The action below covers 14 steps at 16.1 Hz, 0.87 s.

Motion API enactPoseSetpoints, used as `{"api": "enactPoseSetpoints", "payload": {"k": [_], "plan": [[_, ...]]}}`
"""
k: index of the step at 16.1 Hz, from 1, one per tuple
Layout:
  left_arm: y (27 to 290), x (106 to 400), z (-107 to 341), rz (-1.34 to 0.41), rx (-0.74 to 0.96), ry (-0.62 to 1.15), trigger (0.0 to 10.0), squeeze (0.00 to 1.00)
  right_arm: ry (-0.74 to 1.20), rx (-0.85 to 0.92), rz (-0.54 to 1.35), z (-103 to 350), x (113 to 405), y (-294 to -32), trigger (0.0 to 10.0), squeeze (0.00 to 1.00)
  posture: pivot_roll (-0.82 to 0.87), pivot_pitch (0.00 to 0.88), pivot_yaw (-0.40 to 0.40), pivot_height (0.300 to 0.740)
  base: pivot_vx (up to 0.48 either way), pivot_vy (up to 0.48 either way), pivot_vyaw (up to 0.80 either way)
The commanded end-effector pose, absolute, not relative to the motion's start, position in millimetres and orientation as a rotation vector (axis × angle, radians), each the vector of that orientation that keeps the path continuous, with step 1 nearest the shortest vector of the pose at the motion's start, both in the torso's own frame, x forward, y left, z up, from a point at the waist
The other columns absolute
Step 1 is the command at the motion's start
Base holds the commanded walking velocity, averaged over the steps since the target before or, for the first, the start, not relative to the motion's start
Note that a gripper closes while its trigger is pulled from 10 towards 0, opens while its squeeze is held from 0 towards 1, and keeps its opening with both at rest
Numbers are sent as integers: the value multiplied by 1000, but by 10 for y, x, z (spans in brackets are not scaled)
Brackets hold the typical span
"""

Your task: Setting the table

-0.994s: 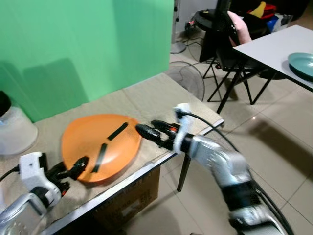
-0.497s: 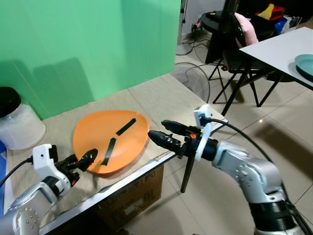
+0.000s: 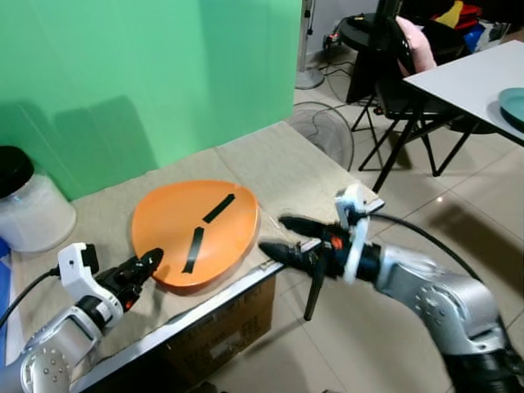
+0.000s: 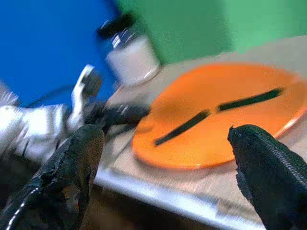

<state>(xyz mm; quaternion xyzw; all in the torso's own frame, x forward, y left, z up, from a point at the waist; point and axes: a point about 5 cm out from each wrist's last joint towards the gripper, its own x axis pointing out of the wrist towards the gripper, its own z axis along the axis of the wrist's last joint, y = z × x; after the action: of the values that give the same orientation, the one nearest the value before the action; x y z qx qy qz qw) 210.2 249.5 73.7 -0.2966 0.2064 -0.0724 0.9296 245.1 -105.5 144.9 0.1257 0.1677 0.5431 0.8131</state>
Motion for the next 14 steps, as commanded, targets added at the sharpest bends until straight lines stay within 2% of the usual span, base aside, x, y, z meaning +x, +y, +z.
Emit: {"api": "enactPoseSetpoints", "payload": {"k": [1, 9, 14], "plan": [[2465, 2100, 731, -158, -629, 426, 0, 0, 345, 232, 1207, 1484, 2414, -1017, 10000, 0, -56, 0, 49, 740, 0, 0, 0], [2576, 2121, 771, -129, -702, 395, 0, 0, 338, 178, 1238, 1485, 2418, -1013, 10000, 0, -51, 0, 55, 740, 0, 0, 0], [2540, 2116, 767, -137, -740, 398, 0, 0, 331, 173, 1233, 1473, 2436, -1004, 10000, 0, -48, 0, 53, 740, 0, 0, 0]]}}
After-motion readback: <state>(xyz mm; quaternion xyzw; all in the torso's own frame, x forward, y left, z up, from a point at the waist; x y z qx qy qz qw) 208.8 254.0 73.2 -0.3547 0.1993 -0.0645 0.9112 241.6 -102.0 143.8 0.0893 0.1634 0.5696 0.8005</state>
